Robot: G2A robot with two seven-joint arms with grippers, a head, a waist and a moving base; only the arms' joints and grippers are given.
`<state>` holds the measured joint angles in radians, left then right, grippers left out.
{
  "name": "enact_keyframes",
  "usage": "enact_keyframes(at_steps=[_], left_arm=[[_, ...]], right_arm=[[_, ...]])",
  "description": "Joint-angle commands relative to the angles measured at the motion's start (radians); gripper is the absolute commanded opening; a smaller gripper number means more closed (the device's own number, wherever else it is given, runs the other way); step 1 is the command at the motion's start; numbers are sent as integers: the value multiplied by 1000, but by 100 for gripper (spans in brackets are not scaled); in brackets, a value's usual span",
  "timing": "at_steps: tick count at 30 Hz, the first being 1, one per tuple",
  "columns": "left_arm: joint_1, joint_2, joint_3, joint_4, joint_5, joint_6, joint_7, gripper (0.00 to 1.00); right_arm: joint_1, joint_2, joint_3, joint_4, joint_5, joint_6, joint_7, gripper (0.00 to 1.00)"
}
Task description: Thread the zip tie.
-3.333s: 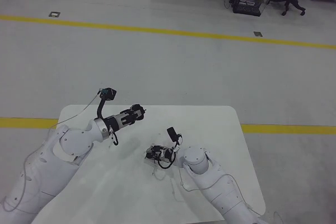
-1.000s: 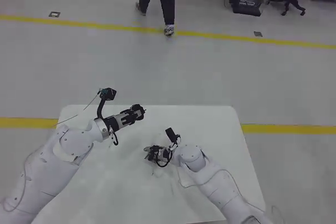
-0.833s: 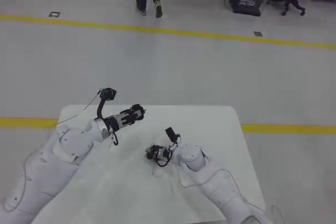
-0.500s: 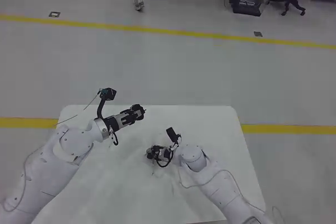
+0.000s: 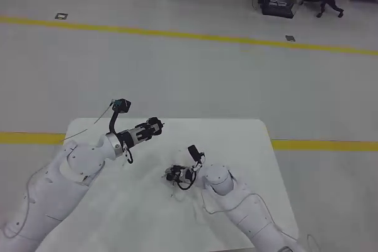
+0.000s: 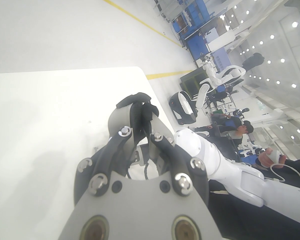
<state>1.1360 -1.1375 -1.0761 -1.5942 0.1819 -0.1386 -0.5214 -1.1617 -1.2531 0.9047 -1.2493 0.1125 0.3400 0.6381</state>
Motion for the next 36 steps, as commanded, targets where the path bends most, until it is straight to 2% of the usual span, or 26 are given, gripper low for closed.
enact_keyframes(at_steps=[1,7,10,36], left_arm=[[0,0,0,0,0,0,0,0],[0,0,0,0,0,0,0,0],[0,0,0,0,0,0,0,0],[0,0,0,0,0,0,0,0]], right_arm=[[-4,2,3,-5,0,0,-1,9],[-12,5,5,-13,2,0,-4,5],[-14,7,6,-17,2,0,-5,0],[-35,25,28,-69,23,0,-5,0]])
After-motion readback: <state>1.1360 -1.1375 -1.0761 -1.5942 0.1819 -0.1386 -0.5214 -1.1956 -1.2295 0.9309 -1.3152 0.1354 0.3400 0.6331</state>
